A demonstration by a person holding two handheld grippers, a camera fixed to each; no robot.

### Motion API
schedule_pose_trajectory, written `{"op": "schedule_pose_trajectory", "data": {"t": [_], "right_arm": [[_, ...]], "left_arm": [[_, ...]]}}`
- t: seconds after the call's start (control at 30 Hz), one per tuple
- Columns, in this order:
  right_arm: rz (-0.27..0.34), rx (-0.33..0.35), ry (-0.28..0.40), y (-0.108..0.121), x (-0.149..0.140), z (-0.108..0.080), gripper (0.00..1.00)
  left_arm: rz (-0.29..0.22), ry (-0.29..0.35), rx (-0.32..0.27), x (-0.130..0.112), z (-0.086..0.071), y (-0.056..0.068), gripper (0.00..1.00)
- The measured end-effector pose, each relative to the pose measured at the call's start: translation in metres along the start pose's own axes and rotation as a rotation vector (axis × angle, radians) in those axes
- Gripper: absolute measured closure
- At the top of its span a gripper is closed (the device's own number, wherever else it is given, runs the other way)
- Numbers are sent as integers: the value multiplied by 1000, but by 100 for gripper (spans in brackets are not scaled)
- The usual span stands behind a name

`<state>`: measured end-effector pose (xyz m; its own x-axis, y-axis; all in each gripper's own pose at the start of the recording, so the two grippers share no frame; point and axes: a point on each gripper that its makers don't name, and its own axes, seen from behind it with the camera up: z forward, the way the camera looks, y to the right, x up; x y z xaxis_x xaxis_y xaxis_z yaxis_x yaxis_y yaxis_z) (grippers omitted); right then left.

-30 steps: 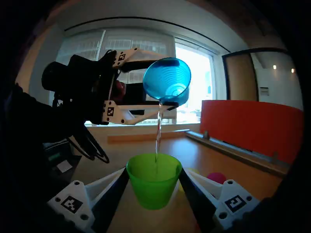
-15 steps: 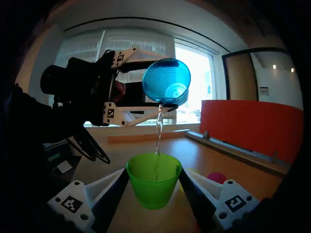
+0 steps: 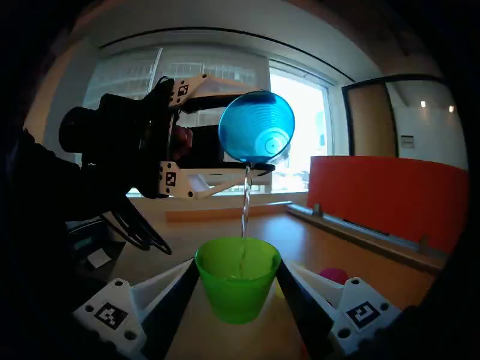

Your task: Pour water

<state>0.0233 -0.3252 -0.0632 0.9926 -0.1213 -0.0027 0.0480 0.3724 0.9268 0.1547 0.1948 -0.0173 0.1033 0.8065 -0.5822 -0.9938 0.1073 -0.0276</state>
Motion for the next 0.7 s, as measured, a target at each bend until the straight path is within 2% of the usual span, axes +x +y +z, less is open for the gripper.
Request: {"op": "schedule_pose_trajectory", "data": {"t": [0.27, 0.5, 0.7], "right_arm": [[0, -2, 2, 1, 0, -1, 9], [1, -2, 4, 0, 0, -2, 9], [0, -4, 4, 1, 0, -2, 9]], "left_arm": [[43, -3, 4, 2, 0, -4, 14], [64, 1, 8, 6, 3, 1, 14], [85, 2, 13, 7, 5, 2, 14]]}}
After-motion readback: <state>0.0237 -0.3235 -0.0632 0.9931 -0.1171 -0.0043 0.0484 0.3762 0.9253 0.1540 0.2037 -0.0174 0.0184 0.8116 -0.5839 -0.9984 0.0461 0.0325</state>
